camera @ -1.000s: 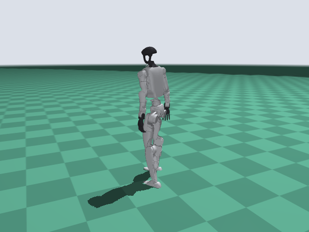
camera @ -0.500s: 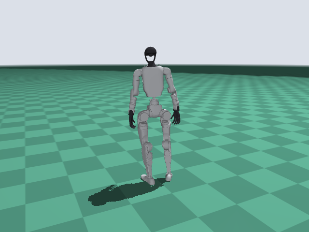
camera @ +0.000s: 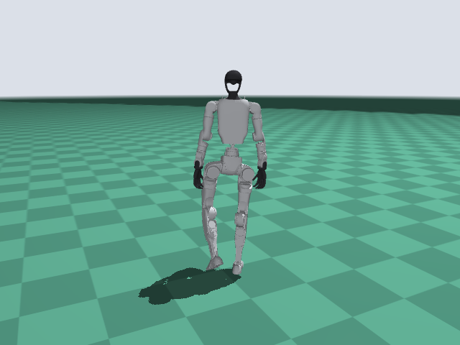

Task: Walk

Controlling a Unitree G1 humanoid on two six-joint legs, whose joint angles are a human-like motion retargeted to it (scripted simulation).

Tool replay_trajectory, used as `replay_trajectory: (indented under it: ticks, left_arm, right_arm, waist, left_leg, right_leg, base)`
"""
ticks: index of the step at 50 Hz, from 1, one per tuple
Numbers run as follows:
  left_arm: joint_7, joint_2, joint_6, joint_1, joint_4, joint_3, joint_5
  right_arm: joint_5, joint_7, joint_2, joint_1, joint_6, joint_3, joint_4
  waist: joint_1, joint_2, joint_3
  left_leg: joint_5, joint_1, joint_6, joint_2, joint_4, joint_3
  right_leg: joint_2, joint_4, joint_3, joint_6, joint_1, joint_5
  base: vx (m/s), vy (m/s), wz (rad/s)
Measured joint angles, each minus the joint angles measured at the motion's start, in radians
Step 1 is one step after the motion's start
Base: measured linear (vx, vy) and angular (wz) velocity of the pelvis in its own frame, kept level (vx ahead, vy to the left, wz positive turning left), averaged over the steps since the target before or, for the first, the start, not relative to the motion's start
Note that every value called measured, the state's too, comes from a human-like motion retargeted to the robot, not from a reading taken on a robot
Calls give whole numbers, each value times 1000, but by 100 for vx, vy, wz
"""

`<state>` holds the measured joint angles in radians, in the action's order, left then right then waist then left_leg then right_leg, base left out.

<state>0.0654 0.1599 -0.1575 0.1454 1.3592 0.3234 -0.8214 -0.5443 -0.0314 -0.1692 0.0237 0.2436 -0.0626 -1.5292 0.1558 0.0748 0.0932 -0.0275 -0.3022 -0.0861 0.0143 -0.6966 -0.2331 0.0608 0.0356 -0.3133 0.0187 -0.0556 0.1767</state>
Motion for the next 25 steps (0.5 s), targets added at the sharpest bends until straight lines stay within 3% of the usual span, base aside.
replay_trajectory:
  ticks: [2, 3, 8, 13, 14, 19, 22, 25]
  left_arm:
    - [5, 11, 6, 47, 11, 24, -2]
    - [5, 17, 10, 75, 18, 37, -3]
    - [-8, 59, 49, 204, 54, 95, -3]
    - [-134, 92, 104, 299, 67, 134, -30]
    - [-150, 95, 109, 308, 72, 146, -32]
    - [-117, 93, 124, 318, 91, 181, -15]
    - [-88, 86, 141, 274, 104, 183, 4]
    - [-66, 72, 146, 165, 115, 144, 54]
  right_arm:
    - [-4, 5, 9, -42, 3, -6, 14]
    - [-7, 8, 14, -61, 7, -8, 25]
    - [15, 10, 27, -175, 38, -26, 88]
    - [19, 7, 23, -252, 52, -20, 135]
    - [25, 6, 24, -257, 55, -23, 142]
    - [29, -13, 10, -227, 53, -40, 150]
    - [16, -8, 8, -160, 44, -50, 148]
    - [25, -17, -8, -113, 40, -56, 123]
  waist:
    - [-31, 7, -3]
    - [-57, 12, -6]
    - [-133, 10, -41]
    - [-126, 0, -23]
    - [-119, 0, -16]
    - [-136, 3, 0]
    - [-148, 8, 19]
    - [-127, -39, -23]
  left_leg:
    - [74, -74, -90, -48, -13, 69]
    - [94, -106, -92, -80, 15, 93]
    - [151, -212, 143, -15, 243, 12]
    - [70, -278, 335, -82, 593, 145]
    - [60, -278, 348, -78, 641, 145]
    - [37, -228, 312, -78, 603, 80]
    - [76, -226, 252, -63, 535, 134]
    - [138, -143, 209, -12, 515, 149]
  right_leg:
    - [7, -9, 0, -6, 17, 4]
    - [9, -7, 13, -8, 25, 10]
    - [-8, 7, 40, 6, 81, 46]
    - [-30, 19, 30, 26, 128, 53]
    - [-44, 24, 31, 34, 132, 41]
    - [-80, 86, 107, 27, 190, -101]
    - [-92, 199, 124, -2, 176, -355]
    - [-164, 440, 139, -65, 95, -588]
  base:
    - [35, -2, -74]
    - [49, -3, -111]
    - [47, 3, -83]
    - [63, 9, 3]
    - [80, -2, 29]
    - [87, 19, -40]
    - [86, 11, -66]
    - [75, 12, 0]
